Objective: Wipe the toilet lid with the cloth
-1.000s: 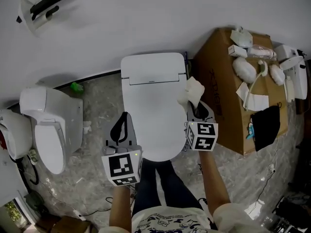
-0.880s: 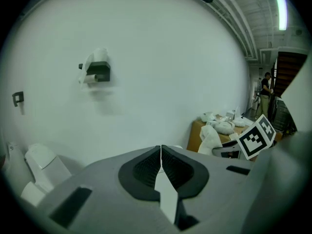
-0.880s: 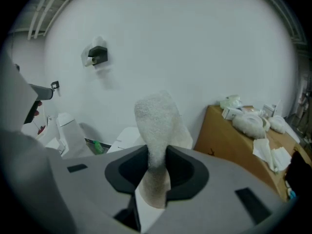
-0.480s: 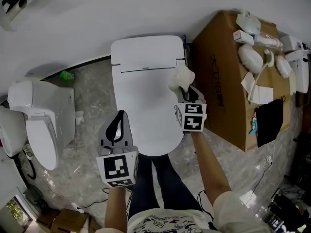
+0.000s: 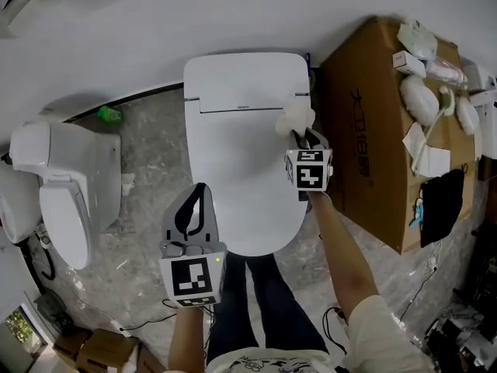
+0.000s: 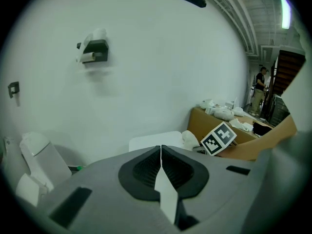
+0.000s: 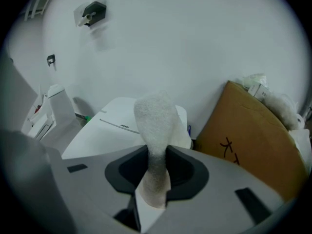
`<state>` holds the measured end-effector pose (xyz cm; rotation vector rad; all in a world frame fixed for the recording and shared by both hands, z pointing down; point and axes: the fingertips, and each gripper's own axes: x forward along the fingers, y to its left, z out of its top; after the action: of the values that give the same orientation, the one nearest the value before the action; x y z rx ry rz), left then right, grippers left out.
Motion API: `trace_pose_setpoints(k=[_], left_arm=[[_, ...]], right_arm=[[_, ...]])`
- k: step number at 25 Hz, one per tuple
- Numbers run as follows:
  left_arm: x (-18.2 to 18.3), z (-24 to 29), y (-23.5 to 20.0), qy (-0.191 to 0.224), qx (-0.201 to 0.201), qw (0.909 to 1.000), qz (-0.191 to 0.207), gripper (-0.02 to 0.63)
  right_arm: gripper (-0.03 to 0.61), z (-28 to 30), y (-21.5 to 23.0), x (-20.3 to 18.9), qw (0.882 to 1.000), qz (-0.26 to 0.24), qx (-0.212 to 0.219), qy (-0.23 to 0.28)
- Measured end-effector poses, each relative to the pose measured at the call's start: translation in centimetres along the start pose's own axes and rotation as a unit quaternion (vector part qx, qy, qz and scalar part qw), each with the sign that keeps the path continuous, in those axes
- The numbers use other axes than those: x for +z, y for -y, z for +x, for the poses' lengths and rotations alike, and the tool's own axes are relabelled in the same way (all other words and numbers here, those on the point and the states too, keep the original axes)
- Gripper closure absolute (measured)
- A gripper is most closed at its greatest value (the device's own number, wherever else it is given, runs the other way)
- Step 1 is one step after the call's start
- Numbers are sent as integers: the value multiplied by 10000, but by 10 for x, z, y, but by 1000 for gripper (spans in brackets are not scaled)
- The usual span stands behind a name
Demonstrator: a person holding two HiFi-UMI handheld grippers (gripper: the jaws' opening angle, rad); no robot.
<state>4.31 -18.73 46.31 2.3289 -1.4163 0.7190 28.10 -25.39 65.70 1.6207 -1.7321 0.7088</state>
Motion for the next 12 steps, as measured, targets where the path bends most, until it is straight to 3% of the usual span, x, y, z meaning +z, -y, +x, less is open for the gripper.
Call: trace_pose_setpoints(k=[6,12], left_arm=[[-19,-1,-4,-121,33,9999,-22,601],[-36,-3,0,-241,11,9997,-70,601]], right_arm=[[482,37,9,-7,9994,-143,-33,-320],[480,65,9,-20,9921,-968,-12,-799]])
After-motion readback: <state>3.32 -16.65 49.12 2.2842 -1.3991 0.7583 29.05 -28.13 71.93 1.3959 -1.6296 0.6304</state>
